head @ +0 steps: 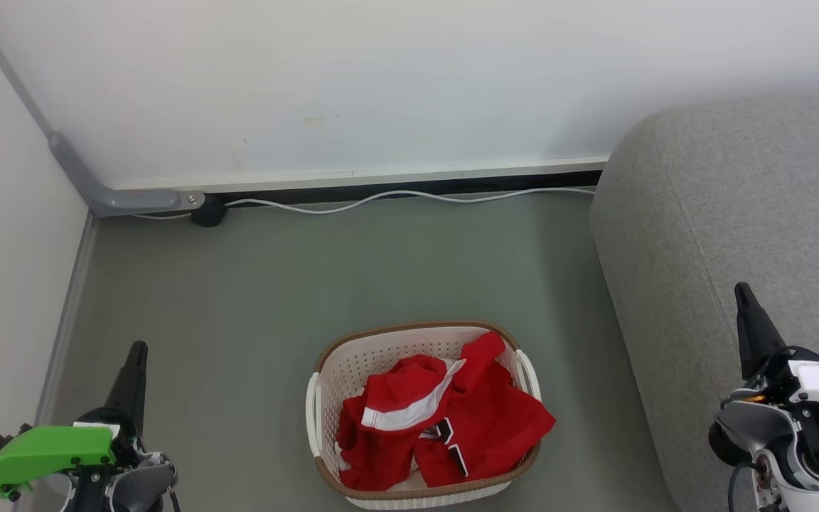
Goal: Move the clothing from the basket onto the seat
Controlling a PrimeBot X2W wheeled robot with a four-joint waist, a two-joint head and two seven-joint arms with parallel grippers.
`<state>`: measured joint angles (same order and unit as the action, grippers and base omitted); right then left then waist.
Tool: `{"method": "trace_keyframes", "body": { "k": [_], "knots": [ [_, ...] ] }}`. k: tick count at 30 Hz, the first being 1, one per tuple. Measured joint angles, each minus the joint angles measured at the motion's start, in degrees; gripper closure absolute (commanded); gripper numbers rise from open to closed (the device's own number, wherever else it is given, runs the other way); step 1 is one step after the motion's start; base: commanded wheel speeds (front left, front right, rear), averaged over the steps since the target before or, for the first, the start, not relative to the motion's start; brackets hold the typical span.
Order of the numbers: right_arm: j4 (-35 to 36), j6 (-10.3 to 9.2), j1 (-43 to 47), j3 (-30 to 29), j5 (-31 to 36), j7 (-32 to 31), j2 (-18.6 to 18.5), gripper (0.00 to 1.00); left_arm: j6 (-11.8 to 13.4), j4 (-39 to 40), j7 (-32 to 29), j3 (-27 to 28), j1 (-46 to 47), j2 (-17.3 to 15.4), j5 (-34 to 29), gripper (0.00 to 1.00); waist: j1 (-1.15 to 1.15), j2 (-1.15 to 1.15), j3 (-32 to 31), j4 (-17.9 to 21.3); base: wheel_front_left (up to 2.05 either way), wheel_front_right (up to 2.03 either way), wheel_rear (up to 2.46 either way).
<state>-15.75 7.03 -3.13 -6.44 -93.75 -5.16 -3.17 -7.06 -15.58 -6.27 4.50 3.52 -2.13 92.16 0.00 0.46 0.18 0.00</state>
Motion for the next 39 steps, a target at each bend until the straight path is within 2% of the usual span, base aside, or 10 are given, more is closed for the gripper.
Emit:
{"method": "trace_keyframes", "body": {
  "k": [16, 20, 21, 32, 39],
  "knots": [
    [0.0, 0.0, 0.0, 0.0, 0.1, 0.0, 0.1, 1.0, 0.0, 0.0, 0.0, 0.0, 0.0, 0.0, 0.0, 1.0, 0.0, 0.0, 0.0, 0.0, 0.0, 0.0, 0.0],
    [-1.8, -0.05, 1.4, 0.0, 0.0, 0.0, 0.8, 1.0, 0.0, -1.9, 0.0, -0.3, -1.0, 0.7, 0.0, 1.0, 0.0, 0.0, 0.0, 0.0, 0.0, 0.0, 0.0],
    [-2.5, -0.05, 2.0, 0.1, 0.0, 0.0, 1.2, 0.0, 0.0, -2.6, 0.0, -0.4, -1.5, 1.1, 0.0, 0.0, 0.0, 0.0, 0.0, 0.0, 0.0, 0.0, 0.0],
    [-3.5, -0.07, 3.8, 1.0, 1.1, 1.3, 1.8, 0.0, 0.1, -2.9, 1.4, -1.2, -3.2, 1.7, -0.9, 0.0, 0.0, 0.0, 0.0, 0.0, 0.0, 0.0, 0.0],
    [-3.0, -0.13, 3.7, 1.5, 4.7, 2.6, 1.8, 0.0, 0.1, -2.1, 2.9, -2.2, -3.2, 1.6, -4.4, 0.0, 0.0, 0.0, -0.1, -0.1, 0.0, 0.0, 0.0]
  ]
}}
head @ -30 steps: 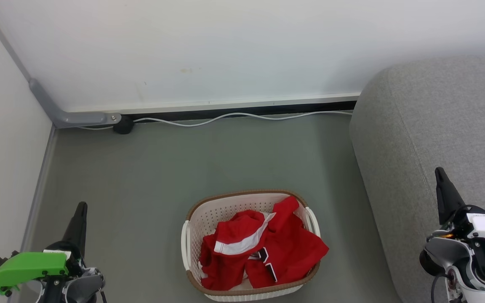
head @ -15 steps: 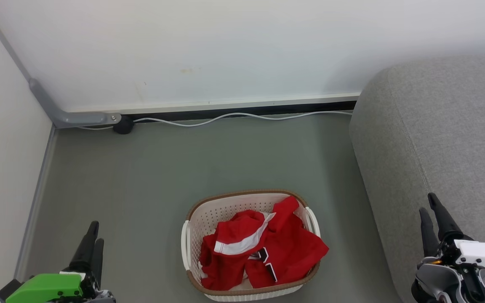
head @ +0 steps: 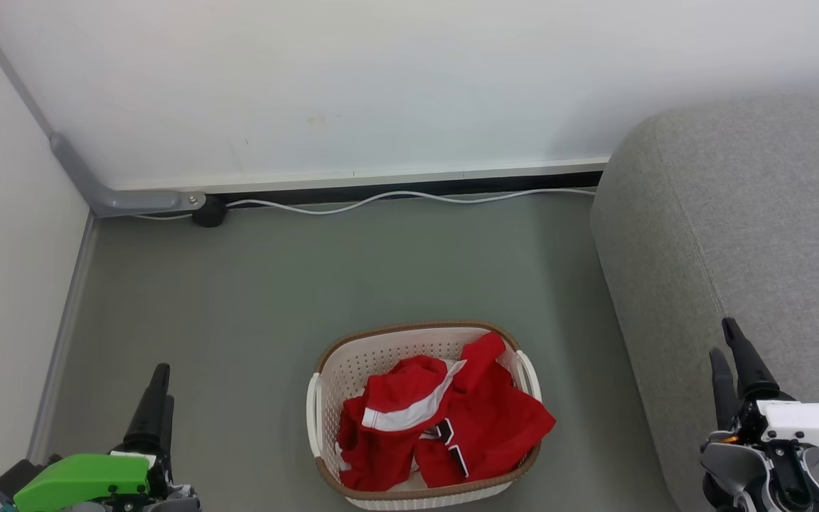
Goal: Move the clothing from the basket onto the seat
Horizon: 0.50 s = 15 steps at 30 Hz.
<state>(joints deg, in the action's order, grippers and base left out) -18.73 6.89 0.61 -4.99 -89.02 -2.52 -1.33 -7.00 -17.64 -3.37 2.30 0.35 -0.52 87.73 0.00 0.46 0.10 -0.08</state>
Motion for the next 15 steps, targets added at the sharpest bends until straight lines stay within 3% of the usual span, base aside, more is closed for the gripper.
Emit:
{"method": "trace_keyframes", "body": {
  "k": [15],
  "knots": [
    [3.9, -1.98, -0.1, 0.5, 12.8, 2.9, -0.1, 0.0, 0.1, 3.4, 3.0, -1.8, 0.0, -1.1, -11.9, 0.0, 0.0, 0.0, -0.2, -0.1, 0.0, 0.0, 0.0]
  ]
}}
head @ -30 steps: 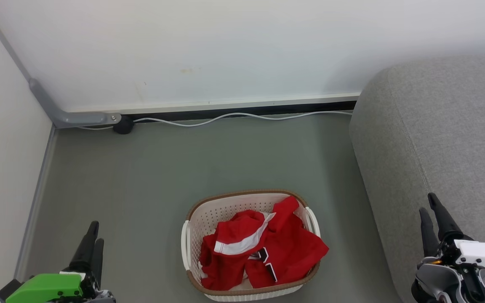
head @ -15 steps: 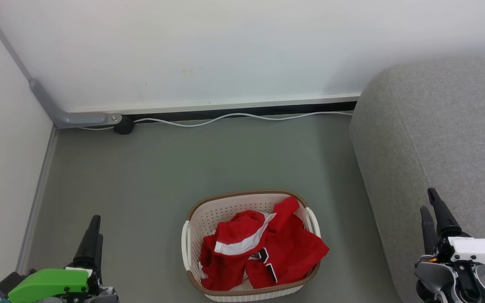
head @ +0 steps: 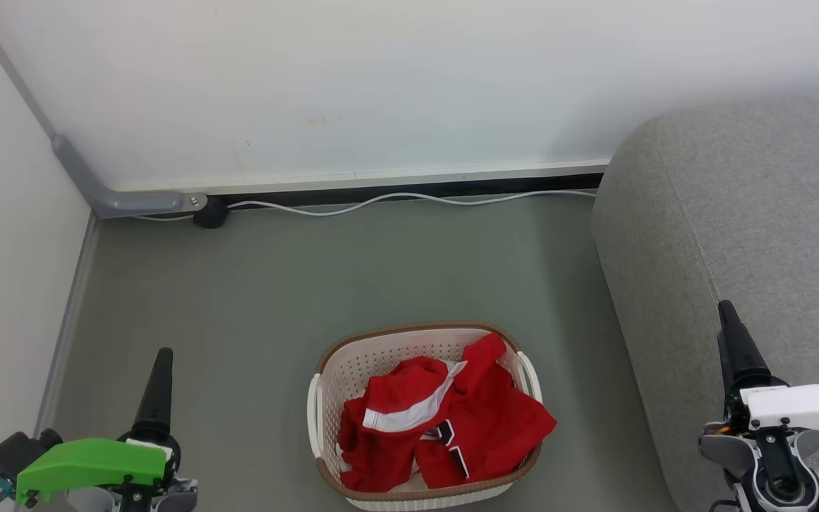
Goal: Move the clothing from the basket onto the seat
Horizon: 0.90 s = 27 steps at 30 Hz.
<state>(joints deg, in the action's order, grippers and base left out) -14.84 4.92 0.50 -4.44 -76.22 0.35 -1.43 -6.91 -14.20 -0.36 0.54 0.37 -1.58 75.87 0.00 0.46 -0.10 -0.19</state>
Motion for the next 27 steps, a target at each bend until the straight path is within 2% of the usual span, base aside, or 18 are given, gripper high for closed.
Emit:
{"method": "trace_keyframes", "body": {
  "k": [14, 27],
  "knots": [
    [2.8, -2.38, 0.0, 3.8, 14.9, 2.4, -0.1, 0.0, 2.0, 3.6, 2.5, -3.3, 0.0, -2.0, -17.3, 0.0, 0.0, 0.0, 0.0, -0.1, 0.0, 0.0, 0.0],
    [3.8, -4.65, 0.1, 7.2, 25.8, 4.8, -0.3, 0.0, 5.1, 5.5, 5.3, -6.3, 0.0, -3.0, -31.7, 0.0, 0.0, 0.0, 0.0, -0.1, 0.0, 0.0, 0.0]
  ]
}}
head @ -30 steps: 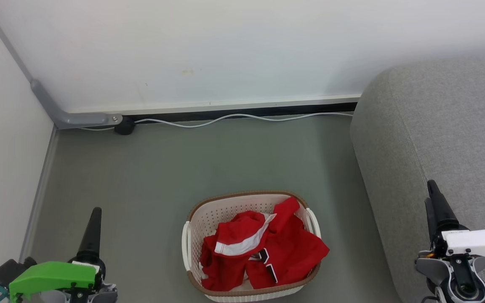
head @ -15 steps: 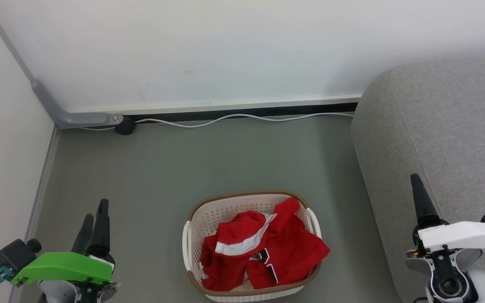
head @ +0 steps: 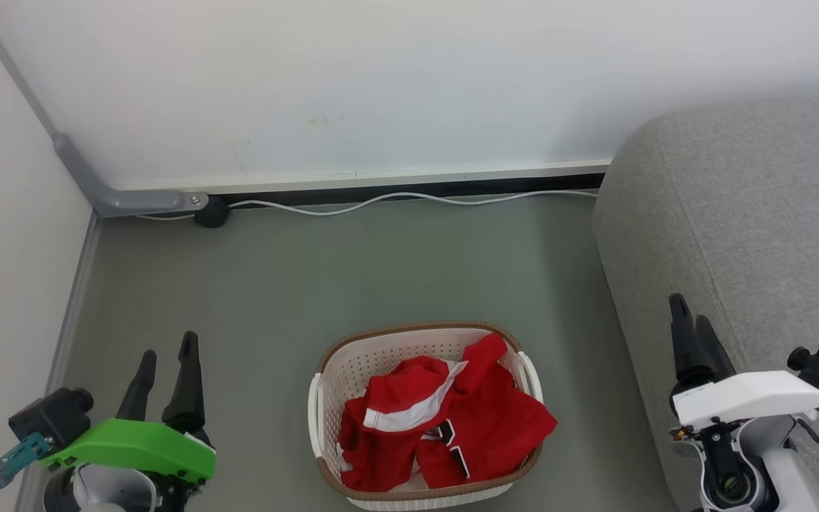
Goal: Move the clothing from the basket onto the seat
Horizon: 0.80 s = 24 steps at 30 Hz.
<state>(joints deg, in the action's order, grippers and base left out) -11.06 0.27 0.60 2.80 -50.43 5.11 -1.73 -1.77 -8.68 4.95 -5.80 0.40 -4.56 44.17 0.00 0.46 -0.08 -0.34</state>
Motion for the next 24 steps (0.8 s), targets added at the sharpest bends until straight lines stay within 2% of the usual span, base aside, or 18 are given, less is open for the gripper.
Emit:
{"method": "trace_keyframes", "body": {
  "k": [24],
  "knots": [
    [1.5, -3.94, 1.2, 5.2, 18.8, 5.0, -0.2, 0.0, 3.9, 2.0, 4.9, -2.6, -2.3, -0.6, -20.5, 0.0, 0.0, 0.0, -0.7, -0.2, 0.0, 0.0, 0.0]
  ]
}}
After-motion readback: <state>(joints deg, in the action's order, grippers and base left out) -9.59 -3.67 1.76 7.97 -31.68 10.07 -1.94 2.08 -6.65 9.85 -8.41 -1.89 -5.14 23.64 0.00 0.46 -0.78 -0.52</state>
